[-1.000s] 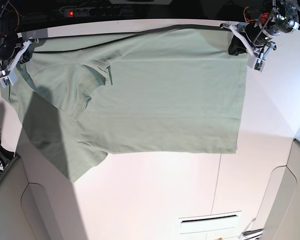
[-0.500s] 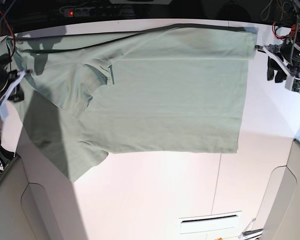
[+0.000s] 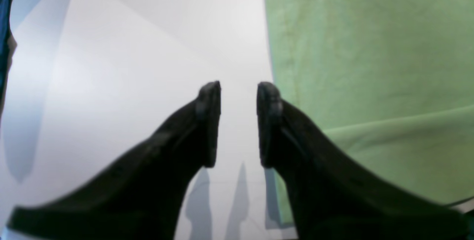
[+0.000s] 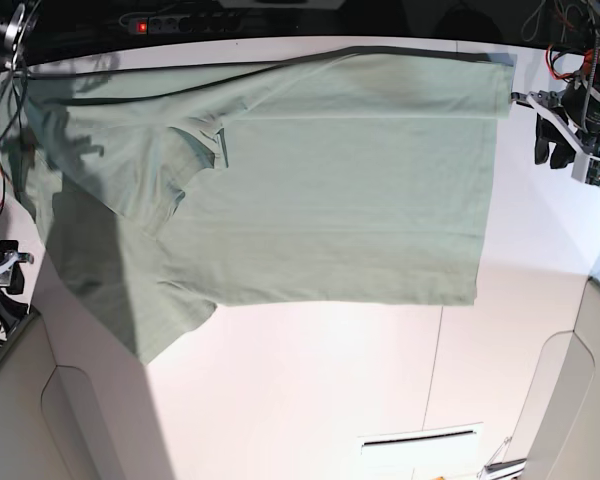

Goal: Fold the T-shirt properly
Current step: 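Move both grippers to the hem edge and grasp it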

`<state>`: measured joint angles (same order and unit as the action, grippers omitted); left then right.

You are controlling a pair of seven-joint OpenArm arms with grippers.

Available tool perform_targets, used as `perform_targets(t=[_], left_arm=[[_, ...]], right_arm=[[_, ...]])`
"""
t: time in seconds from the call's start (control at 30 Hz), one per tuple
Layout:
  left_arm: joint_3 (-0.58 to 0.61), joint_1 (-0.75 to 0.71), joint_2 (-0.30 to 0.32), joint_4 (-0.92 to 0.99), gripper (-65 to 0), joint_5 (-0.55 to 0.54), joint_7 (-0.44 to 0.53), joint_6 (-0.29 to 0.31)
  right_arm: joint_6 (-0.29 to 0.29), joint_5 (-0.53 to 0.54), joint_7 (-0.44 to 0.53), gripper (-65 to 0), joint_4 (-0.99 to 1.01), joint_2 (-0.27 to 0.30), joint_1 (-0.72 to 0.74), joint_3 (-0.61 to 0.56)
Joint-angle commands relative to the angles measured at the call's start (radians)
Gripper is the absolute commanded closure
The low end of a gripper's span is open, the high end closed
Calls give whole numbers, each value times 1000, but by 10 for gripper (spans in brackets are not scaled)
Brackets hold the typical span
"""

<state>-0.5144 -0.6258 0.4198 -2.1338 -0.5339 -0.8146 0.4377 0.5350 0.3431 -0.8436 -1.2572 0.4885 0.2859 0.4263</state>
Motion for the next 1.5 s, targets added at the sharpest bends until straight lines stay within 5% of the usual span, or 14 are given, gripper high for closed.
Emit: perform_targets(t=[0.0,0.2,0.5,0.57,0.67,0.77,0.87,1.17,1.47], left_arm=[[-8,-3,13,-15,-197,-1,18,1],[-8,-3,13,-15,-197,-1,18,1],[-8,-3,13,-13,-197,-1,29,0],[-8,-3,13,-9,-197,-1,29,0],[-8,-3,13,-5,-198,-2,49,0],[-8,20,13,13,-211,-2,82,1],[-8,103,13,79,-273,-12,81,40],[2,494,36,542,-278,-134,77,83],[236,878,98,1007,-316,-128,103,83]], right_arm=[[13,34,18,-280,61,25,53,2],[46,65,46,-280,441,26,176,-72],[45,65,78,-277,479,8,173,-284],[44,65,78,-231,479,8,173,-292],[36,65,78,0,479,10,173,-292],[36,66,78,0,479,10,173,-292],[36,69,84,0,478,10,173,-292],[37,122,85,0,478,9,173,-292],[37,136,84,0,478,10,173,-292]])
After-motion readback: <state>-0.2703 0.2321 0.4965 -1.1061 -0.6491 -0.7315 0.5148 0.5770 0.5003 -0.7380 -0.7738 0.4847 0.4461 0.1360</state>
